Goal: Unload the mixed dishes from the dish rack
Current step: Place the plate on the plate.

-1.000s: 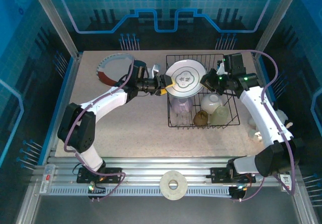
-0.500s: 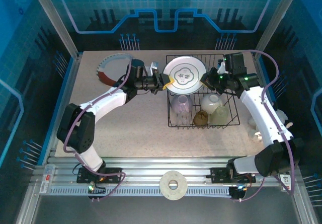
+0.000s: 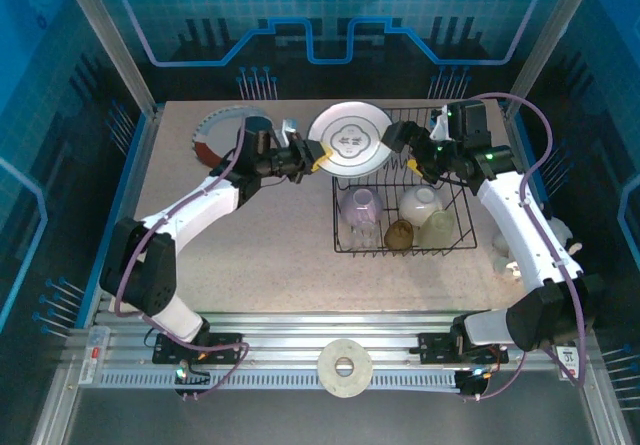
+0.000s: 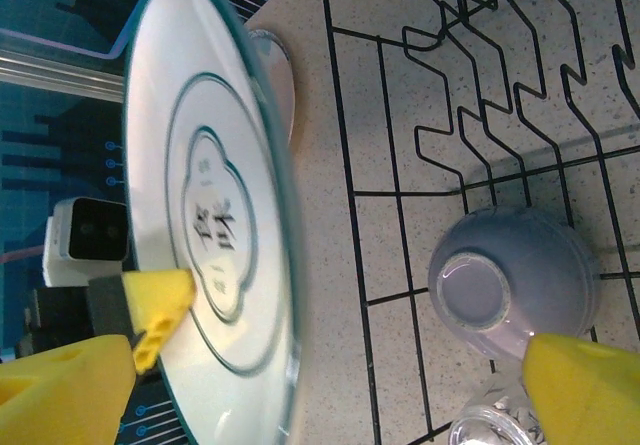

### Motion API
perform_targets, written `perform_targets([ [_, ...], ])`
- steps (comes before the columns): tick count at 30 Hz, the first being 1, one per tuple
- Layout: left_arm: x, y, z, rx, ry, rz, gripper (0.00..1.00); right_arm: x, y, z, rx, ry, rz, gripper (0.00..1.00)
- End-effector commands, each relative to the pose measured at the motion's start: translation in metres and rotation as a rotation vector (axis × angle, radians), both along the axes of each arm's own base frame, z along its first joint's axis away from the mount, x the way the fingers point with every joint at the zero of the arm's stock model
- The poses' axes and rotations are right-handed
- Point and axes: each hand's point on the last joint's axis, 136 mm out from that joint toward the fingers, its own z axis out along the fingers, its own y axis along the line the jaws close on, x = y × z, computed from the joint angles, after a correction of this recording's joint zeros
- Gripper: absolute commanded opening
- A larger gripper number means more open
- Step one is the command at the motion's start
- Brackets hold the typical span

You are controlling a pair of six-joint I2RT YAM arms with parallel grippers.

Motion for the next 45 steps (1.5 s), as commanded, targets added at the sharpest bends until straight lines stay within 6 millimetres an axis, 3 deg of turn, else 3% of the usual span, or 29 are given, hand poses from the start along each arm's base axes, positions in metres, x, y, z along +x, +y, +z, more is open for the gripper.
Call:
perform_targets([
  [1, 0.012, 0.029, 0.027, -0.038, -0.044, 0.073, 0.0, -0.007, -0.004, 0.014, -0.04, -0.057, 0.016, 1.0],
  [5, 0.032, 0.063, 0.028, -0.025, -0.045, 0.139, 0.0, -0.012, -0.007, 0.016, -0.071, -0.08, 0.024, 1.0],
  [11, 0.065, 0.127, 0.013, 0.041, -0.03, 0.267, 0.0, -0.018, -0.003, 0.011, -0.161, -0.095, 0.072, 1.0],
  [19, 0.107, 0.2, -0.03, 0.152, 0.031, 0.397, 0.0, -0.03, 0.012, -0.006, -0.249, -0.091, 0.148, 1.0],
  [28, 0.135, 0.267, -0.075, 0.207, 0.092, 0.49, 0.0, -0.042, 0.024, -0.021, -0.297, -0.067, 0.215, 1.0],
  [36, 0.152, 0.302, -0.111, 0.248, 0.152, 0.508, 0.0, -0.052, 0.026, -0.039, -0.345, -0.031, 0.246, 1.0],
  [45, 0.16, 0.314, -0.141, 0.238, 0.216, 0.507, 0.0, -0.058, 0.027, -0.052, -0.396, 0.0, 0.263, 1.0],
])
